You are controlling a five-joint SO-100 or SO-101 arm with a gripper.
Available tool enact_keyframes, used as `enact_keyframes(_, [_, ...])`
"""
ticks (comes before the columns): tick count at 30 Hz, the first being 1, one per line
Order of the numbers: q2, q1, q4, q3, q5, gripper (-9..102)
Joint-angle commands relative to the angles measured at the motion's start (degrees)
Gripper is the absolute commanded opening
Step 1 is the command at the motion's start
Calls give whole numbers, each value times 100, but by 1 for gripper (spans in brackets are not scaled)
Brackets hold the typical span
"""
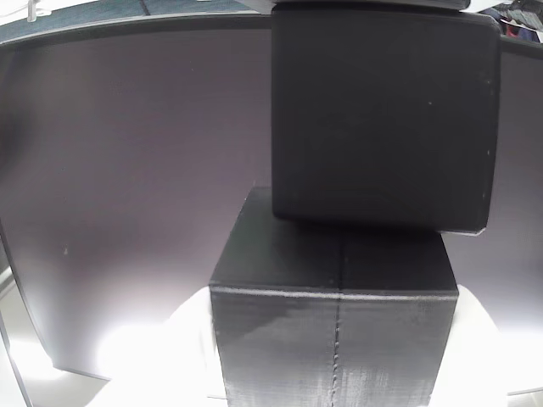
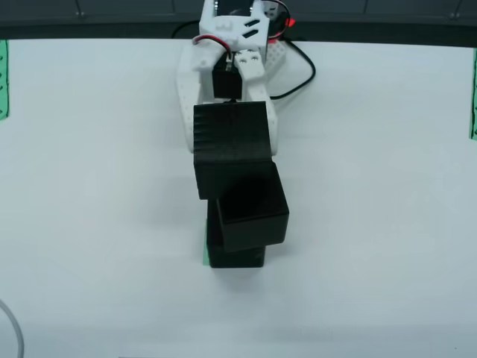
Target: Stack 3 Blocks on the chosen place.
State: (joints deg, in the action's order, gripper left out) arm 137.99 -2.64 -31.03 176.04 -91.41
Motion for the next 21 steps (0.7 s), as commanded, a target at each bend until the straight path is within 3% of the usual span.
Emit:
enact_keyframes(1, [211,-105,-176,-202,44,19])
enact_keyframes(21, [-70,79,-290,-738,158,19])
